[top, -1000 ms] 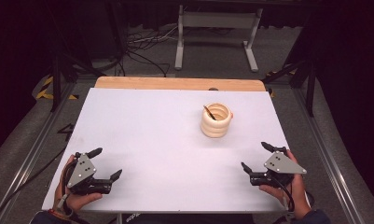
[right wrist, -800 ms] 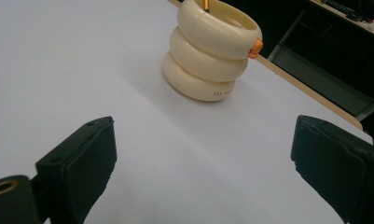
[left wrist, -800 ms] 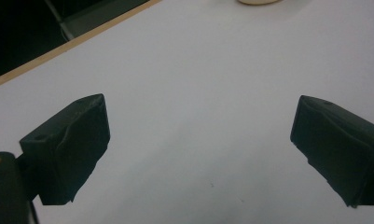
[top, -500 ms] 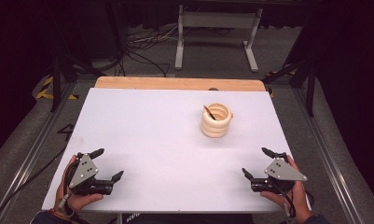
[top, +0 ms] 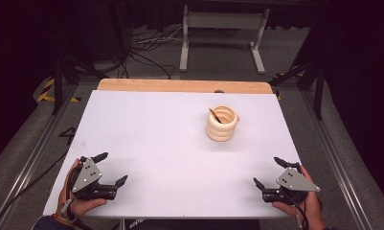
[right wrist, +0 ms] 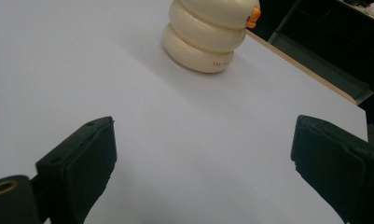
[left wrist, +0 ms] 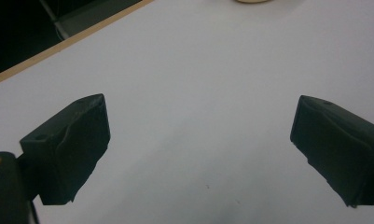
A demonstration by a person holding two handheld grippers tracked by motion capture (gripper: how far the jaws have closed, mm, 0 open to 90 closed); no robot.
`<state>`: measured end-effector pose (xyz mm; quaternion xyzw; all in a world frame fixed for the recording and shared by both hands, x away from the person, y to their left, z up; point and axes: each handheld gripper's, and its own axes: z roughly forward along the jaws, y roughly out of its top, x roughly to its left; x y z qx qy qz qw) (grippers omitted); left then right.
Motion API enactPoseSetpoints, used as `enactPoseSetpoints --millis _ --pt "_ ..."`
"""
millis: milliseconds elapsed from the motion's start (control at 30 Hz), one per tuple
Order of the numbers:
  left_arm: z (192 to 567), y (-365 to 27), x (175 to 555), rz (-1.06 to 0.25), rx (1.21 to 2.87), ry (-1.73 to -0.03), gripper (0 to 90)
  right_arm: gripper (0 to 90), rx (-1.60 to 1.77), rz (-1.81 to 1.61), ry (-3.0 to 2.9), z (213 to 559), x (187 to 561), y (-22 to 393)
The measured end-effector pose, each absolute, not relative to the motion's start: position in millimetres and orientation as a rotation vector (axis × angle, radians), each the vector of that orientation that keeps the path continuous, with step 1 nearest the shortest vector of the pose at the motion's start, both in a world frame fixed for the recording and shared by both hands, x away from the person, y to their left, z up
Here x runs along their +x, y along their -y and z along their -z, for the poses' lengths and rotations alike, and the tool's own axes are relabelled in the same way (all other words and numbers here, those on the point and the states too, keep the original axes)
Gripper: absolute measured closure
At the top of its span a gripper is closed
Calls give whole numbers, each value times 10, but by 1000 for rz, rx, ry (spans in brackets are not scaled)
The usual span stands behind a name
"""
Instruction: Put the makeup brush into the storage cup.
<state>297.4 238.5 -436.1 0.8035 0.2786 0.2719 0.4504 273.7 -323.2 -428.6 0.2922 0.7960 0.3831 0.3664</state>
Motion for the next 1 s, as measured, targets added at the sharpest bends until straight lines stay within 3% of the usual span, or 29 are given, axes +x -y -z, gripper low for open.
enactPoseSetpoints --millis 1000 --pt "4363 -2372 2919 -682 2008 -684 55 75 811 -1062 -2012 4293 2654 3302"
